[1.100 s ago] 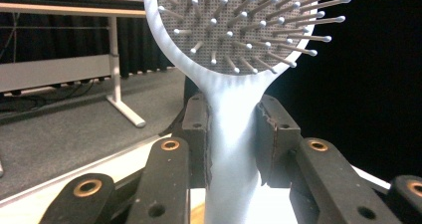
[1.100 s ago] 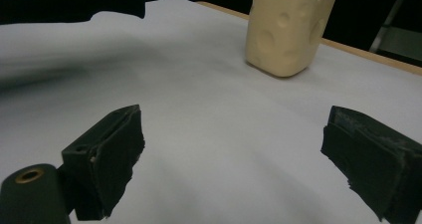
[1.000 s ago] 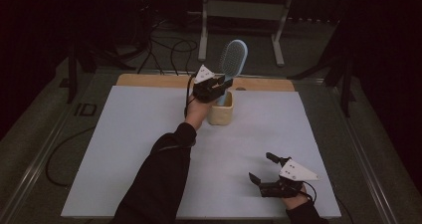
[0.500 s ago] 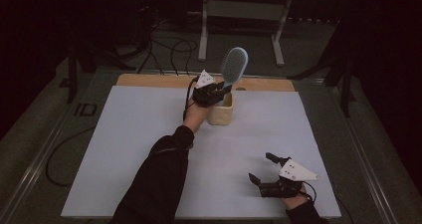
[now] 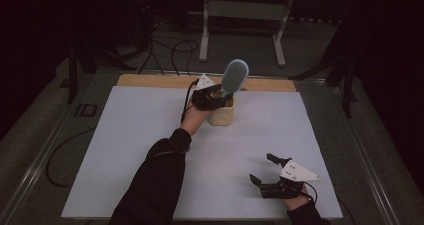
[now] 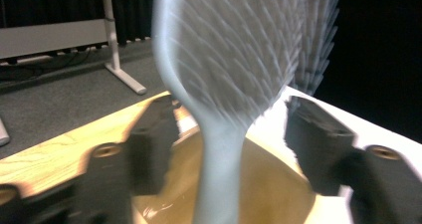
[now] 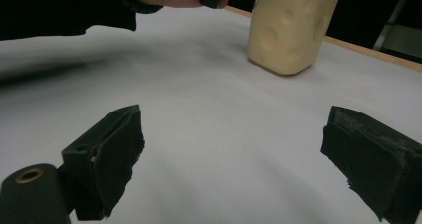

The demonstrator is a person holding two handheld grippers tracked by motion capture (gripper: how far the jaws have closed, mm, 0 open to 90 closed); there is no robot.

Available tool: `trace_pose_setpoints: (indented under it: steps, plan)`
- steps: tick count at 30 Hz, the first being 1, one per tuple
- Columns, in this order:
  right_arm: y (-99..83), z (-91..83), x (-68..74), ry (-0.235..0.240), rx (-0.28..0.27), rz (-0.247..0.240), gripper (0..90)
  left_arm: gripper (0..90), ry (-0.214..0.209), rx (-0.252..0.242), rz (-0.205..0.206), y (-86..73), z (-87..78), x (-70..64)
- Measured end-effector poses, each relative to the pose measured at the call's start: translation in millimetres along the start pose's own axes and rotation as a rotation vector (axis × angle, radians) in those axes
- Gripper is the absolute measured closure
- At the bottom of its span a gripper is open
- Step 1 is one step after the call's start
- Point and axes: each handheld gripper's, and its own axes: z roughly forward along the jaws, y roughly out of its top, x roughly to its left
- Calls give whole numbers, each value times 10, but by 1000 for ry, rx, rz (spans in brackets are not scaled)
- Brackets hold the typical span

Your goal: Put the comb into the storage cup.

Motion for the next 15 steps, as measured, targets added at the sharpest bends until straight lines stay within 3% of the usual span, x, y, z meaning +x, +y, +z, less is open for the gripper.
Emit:
trace_pose_setpoints:
  steps: [2, 8, 15]
  plan:
    - [1, 0, 0, 1, -2, -2, 90, 196, -40, 1, -11, 19, -26, 28]
    - [4, -1, 2, -1, -2, -2, 90, 24, -38, 40, 11, 59, -51, 22]
    - [4, -2, 1, -2, -2, -2, 90, 0, -61, 69, 20, 90, -79, 5]
